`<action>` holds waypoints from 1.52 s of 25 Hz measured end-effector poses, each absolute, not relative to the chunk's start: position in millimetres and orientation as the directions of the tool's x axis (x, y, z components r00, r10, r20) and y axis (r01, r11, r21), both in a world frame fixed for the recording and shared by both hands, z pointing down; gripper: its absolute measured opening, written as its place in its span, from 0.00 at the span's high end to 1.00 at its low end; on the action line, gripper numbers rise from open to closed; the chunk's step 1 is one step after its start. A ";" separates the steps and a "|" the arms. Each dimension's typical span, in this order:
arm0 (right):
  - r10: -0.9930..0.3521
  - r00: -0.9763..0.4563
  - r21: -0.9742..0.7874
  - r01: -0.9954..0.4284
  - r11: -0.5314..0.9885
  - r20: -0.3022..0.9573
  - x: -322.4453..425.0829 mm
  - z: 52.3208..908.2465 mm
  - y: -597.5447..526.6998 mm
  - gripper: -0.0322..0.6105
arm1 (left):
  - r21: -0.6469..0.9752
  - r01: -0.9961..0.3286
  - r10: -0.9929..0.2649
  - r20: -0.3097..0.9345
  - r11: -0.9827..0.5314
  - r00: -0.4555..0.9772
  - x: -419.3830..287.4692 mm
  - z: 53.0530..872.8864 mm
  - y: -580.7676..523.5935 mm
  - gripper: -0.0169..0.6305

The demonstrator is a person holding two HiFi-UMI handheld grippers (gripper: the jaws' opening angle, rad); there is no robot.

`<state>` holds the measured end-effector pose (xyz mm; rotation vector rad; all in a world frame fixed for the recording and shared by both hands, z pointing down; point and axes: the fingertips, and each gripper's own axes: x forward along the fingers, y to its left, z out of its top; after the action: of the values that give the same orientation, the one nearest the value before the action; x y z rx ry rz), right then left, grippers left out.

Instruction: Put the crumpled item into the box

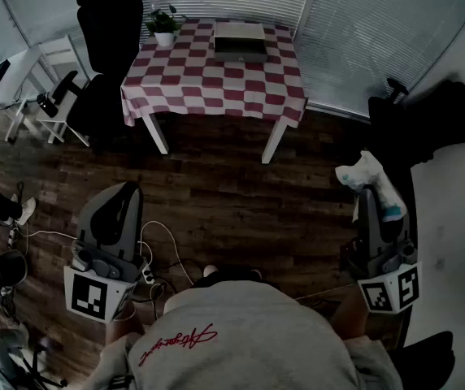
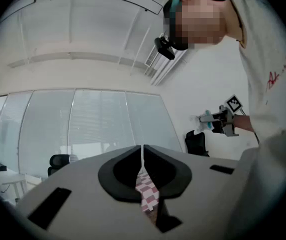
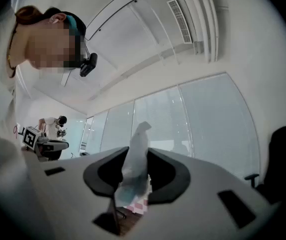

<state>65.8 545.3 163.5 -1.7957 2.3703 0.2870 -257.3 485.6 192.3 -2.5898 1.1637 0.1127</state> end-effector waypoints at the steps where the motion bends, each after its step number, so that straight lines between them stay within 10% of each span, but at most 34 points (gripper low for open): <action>1: -0.933 -0.270 0.059 -0.963 0.264 -0.237 65.1 163.0 544.7 0.77 | -0.237 -0.739 -0.711 -0.205 -0.631 0.672 -256.2 188.1 484.6 0.93; 38: -0.936 -0.211 0.046 -0.977 0.206 -0.282 37.8 153.1 556.2 0.76 | -0.239 -0.704 -0.676 -0.200 -0.668 0.709 -280.7 190.4 479.4 0.93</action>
<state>37.8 556.2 153.1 -1.8387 2.2829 0.3183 -280.7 479.4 190.4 -2.6198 1.0868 0.1357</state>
